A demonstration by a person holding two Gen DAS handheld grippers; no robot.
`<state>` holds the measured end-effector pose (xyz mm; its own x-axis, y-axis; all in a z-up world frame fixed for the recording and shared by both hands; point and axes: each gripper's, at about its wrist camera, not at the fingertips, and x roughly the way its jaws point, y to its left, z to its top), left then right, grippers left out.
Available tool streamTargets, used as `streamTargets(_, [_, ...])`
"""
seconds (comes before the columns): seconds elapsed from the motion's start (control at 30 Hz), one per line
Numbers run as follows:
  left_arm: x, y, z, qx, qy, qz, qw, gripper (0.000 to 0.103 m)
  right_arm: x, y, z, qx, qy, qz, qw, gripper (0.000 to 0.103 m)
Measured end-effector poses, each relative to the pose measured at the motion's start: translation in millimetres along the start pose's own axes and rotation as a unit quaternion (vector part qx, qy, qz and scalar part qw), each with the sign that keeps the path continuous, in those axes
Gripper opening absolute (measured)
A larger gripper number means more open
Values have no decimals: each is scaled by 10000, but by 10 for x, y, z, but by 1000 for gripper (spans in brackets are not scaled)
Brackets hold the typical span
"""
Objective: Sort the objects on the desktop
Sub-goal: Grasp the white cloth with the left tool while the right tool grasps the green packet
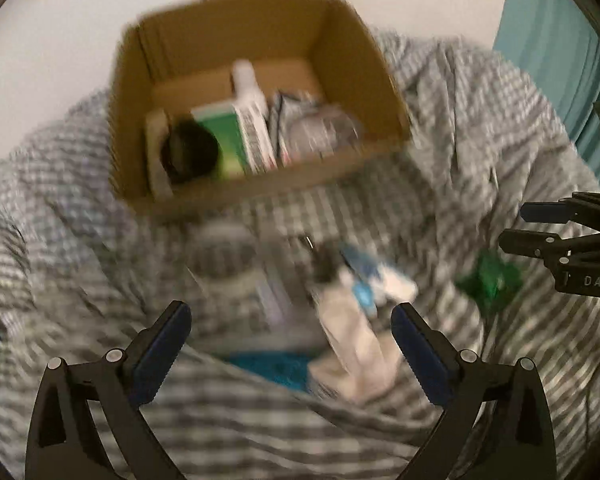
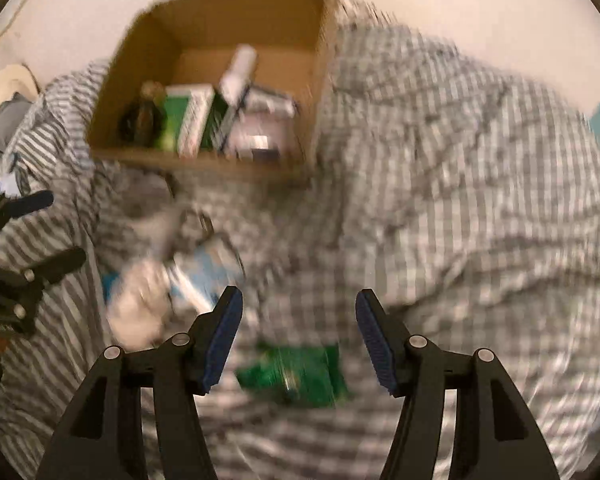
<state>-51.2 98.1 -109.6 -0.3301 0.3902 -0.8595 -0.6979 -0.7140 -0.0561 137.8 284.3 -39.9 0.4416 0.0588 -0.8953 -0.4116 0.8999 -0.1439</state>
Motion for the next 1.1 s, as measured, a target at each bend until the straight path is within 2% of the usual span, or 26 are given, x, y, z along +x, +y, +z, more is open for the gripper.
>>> streamTargets(0.1, [132,-116,-135,-104,198,-114,9997,102,141,-58,-191,76,251,-13,9997,61])
streamTargets(0.17, [213,-160,-154,-193,301,-175,9992,100,229,-96,-263,147,335,-62,9993,71])
streamTargets(0.27, [323,-177,-170,-237,448,-179,9986,73,338,-157,-285,339,391,116,9986,75])
streamTargets(0.33, [397,-180,-192,-173,574,-215,9980,52,398,-130,-280,272,386,147,9988,81])
streamTargets(0.37, [420,-187,-192,-147,606,-234,9978,47,443,-102,-276,198,389,121,9990,83])
streamTargets(0.4, [448,-194,-200,-108,660,-262,9974,35,480,-79,-285,153,414,92,9990,83])
streamTargets(0.47, [486,-216,-209,-36,719,-358,9968,31,591,-23,-290,1,555,-6,9985,84])
streamTargets(0.53, [480,-229,-216,46,694,-376,9969,22,661,35,-304,-130,628,-86,9979,83])
streamTargets(0.6, [467,-242,-222,137,684,-417,9967,19,685,68,-310,-233,669,-101,9974,75])
streamTargets(0.63, [455,-241,-219,162,673,-425,9967,18,688,70,-317,-239,690,3,9973,60])
streamTargets(0.67, [437,-234,-218,164,651,-427,9968,17,692,63,-324,-214,710,112,9972,51])
streamTargets(0.83, [240,-151,-187,82,406,-522,9978,15,443,4,-365,-22,319,174,9993,43])
streamTargets(1.1, [2,-52,-105,-85,84,-618,9980,15,83,50,-378,74,13,107,9999,42])
